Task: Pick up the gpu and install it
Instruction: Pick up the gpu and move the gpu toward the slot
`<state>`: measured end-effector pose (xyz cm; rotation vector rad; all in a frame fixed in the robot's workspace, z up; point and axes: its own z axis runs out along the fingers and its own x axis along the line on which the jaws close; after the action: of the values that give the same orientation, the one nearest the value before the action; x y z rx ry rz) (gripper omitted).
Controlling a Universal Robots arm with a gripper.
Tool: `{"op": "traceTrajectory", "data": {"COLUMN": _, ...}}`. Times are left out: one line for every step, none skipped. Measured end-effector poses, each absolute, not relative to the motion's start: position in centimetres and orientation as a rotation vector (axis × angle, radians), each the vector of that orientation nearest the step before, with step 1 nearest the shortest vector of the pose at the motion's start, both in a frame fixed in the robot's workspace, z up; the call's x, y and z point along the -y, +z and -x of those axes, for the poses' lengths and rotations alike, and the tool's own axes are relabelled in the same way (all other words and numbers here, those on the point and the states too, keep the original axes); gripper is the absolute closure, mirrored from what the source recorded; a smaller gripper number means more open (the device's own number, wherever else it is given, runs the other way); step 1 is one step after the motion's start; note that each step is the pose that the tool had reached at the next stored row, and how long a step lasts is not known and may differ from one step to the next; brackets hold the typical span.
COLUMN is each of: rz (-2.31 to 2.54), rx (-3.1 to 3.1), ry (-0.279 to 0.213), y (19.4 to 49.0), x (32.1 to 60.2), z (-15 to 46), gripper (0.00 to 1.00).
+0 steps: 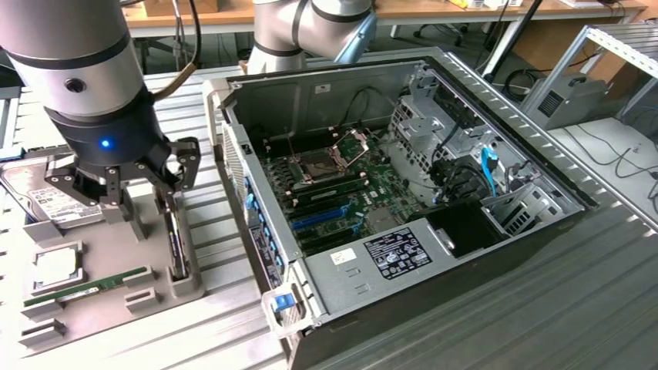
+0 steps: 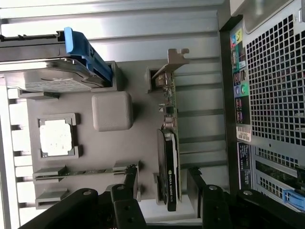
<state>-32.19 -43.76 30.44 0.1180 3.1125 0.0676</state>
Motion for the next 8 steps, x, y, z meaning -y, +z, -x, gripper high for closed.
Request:
{"op": "traceTrajectory", "data": {"rz": -0.118, "rx": -3.113, "ry": 0.068, "y": 30.3, "x": 43.8, "z": 32.2, "gripper": 0.46}}
{"op": "traceTrajectory", "data": {"rz": -0.118, "rx": -3.113, "ry": 0.068, "y": 30.1, "x": 43.8, "z": 32.2, "gripper": 0.46}}
{"op": "traceTrajectory", "data": {"rz": -0.118, "rx": -3.112, "ry": 0.068, "y": 29.9, "x": 43.8, "z": 32.2, "gripper": 0.46}}
{"op": "traceTrajectory", "data": {"rz": -0.118, "rx": -3.113, "ry": 0.068, "y": 29.7, "x": 43.8, "z": 32.2, "gripper": 0.46}}
{"op": "traceTrajectory", "data": {"rz": -0.118, "rx": -3.113, "ry": 0.068, "y": 29.6, "x": 43.8, "z": 32.2, "gripper": 0.46}}
{"op": "traceTrajectory", "data": {"rz": -0.118, "rx": -3.113, "ry": 0.068, "y": 29.4, "x": 43.8, "z": 32.2, "gripper": 0.46}}
{"op": "traceTrajectory", "data": {"rz": -0.118, "rx": -3.113, "ry": 0.068, "y": 29.2, "x": 43.8, "z": 32.2, "gripper": 0.46}}
{"op": "traceTrajectory", "data": {"rz": -0.118, "rx": -3.113, "ry": 0.068, "y": 29.0, "x": 43.8, "z": 32.2, "gripper": 0.46}}
